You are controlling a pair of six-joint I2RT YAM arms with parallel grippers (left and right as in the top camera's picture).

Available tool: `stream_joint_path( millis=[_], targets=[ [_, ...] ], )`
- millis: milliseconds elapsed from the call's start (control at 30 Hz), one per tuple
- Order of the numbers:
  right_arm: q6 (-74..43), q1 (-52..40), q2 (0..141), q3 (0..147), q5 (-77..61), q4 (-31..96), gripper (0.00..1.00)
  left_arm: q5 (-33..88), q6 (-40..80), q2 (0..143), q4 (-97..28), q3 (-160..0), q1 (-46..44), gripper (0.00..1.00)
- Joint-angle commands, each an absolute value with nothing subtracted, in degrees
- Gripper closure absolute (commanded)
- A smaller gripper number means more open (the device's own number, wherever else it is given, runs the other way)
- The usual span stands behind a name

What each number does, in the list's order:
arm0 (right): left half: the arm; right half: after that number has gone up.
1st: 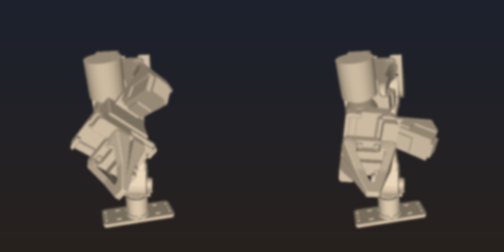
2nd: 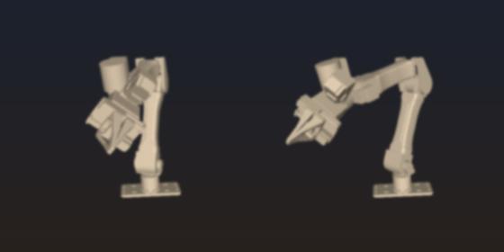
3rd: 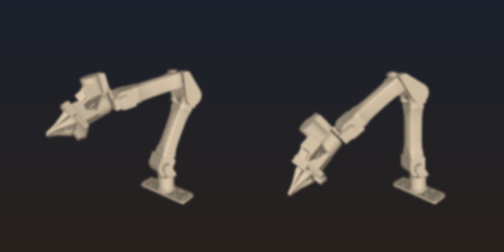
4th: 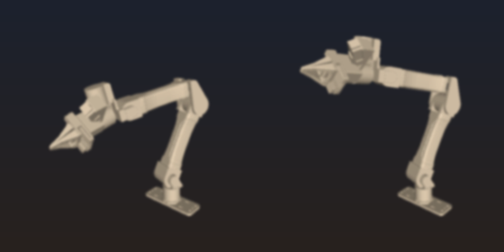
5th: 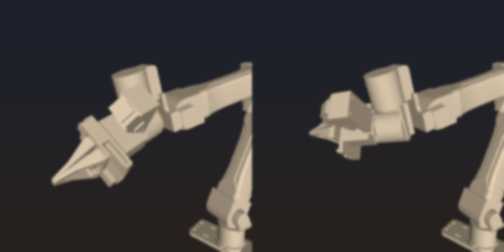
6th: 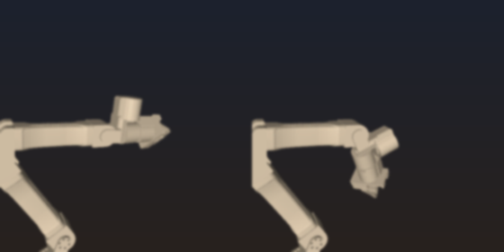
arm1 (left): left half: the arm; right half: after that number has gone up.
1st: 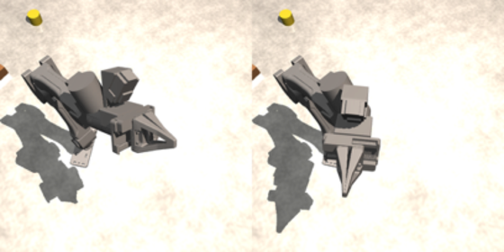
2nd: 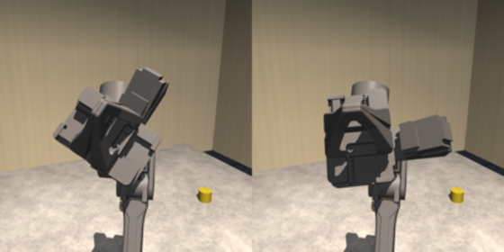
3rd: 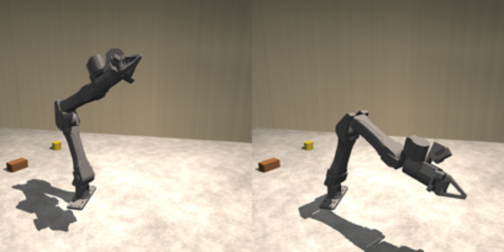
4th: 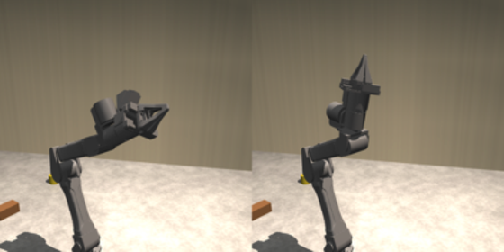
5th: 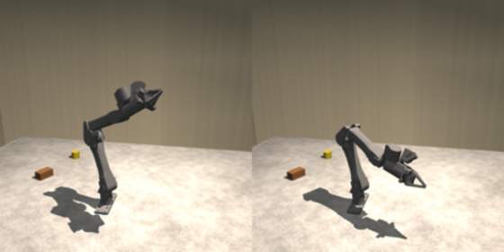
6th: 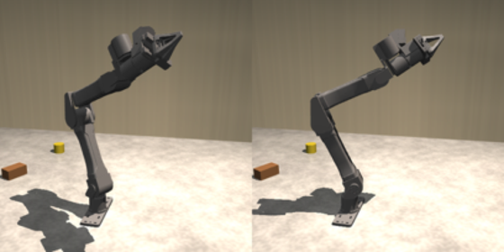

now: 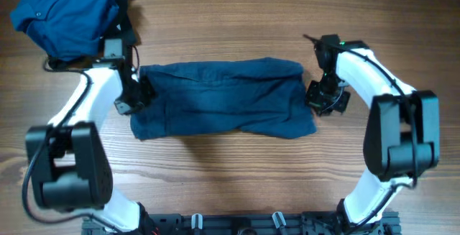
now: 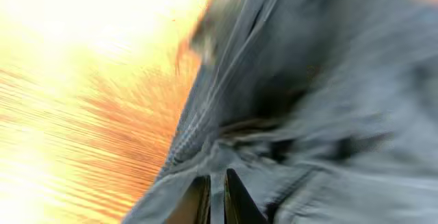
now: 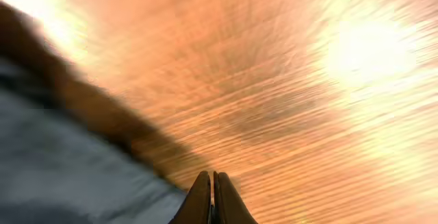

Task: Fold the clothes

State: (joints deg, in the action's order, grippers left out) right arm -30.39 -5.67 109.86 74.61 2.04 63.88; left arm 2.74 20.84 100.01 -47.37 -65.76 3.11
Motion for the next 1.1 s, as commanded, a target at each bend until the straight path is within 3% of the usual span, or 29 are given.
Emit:
stream_joint_path(
  millis=[0,100,200,300,433,600,900,1067],
  targets=[
    [-25.4,-5.8,99.9,79.1,-4.3,60.9,0.93,3.0,19.7,91.1,-47.0,-70.5,3.2,0.86],
    [-17.6,-6.1,95.8,79.1,-22.7,54.0,0.86,10.1,19.7,87.9,-45.0,-70.5,1.7,0.75],
    [-15.6,-7.5,95.0,79.1,-34.1,47.7,0.74,13.7,19.7,87.5,-43.8,-70.5,-1.0,0.74],
    [-18.1,-10.6,96.4,79.1,-35.4,41.1,0.64,14.1,20.0,88.9,-41.4,-70.5,-4.1,0.74],
    [-23.0,-14.8,101.1,79.1,-35.8,33.8,0.61,14.5,22.6,93.6,-36.1,-70.5,-8.0,0.74],
    [-24.7,-18.0,109.8,79.1,-36.5,29.7,0.61,21.1,22.9,102.5,-30.1,-70.5,-9.2,0.73],
    [-25.6,-18.0,120.2,79.1,-33.6,26.5,0.73,20.7,20.1,112.9,-22.9,-70.5,-9.1,0.78],
    [-25.7,-17.9,120.4,79.1,-19.3,29.6,0.76,9.8,17.8,114.3,-23.7,-70.5,-9.1,0.76]
  ],
)
